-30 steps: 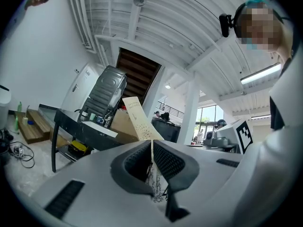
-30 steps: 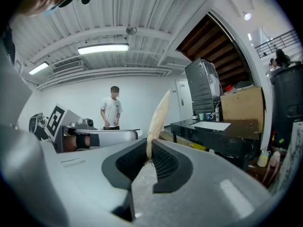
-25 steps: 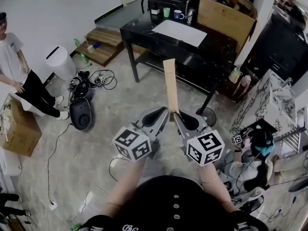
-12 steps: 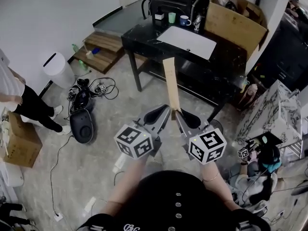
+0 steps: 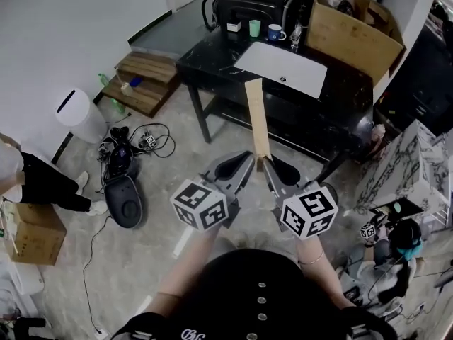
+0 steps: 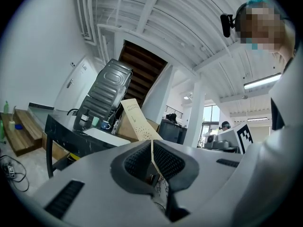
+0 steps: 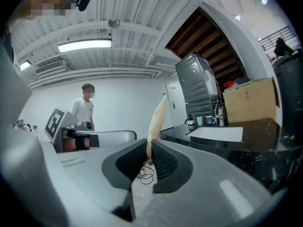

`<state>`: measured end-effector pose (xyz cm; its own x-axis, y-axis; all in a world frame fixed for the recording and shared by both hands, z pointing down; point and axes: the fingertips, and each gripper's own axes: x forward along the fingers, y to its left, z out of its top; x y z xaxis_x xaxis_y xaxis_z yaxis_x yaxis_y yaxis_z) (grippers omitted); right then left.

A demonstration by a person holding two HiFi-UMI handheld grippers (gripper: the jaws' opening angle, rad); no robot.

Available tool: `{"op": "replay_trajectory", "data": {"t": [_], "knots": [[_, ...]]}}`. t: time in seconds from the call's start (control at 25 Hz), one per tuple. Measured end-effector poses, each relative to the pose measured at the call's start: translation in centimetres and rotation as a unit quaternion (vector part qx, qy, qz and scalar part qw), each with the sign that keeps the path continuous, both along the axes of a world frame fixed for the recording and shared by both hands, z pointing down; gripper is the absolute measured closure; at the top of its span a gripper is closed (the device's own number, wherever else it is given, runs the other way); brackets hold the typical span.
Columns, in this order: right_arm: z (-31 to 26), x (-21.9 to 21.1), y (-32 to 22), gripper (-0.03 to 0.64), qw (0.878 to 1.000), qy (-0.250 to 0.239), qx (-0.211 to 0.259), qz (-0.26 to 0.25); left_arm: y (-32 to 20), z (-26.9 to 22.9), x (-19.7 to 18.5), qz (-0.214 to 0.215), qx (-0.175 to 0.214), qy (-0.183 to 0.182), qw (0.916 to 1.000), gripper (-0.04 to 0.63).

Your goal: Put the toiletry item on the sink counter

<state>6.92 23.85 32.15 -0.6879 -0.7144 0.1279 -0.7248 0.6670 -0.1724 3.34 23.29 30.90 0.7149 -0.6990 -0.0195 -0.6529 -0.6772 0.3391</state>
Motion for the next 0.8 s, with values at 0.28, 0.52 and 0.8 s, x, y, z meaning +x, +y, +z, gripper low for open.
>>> {"op": "replay_trajectory", "data": {"t": [0.28,0.52,0.8], "knots": [[0.9,-0.7,-2.1,0.586,1.000,0.007,-0.016,0.011,-2.3,0.9,-1.7,0.009,-0.015,0.012,0.9998,0.575],[2.0,-0.8,-4.2,0.586,0.999,0.022,-0.025,0.005,-4.6,2.8,-3.2,-0.009,-0.037,0.022,0.9990,0.575],[3.2,-0.8,-8.7,0.588,0.999,0.015,-0.034,0.003,-8.6,3.8,-3.0,-0.010,-0.045,0.020,0.9987,0.575]]}}
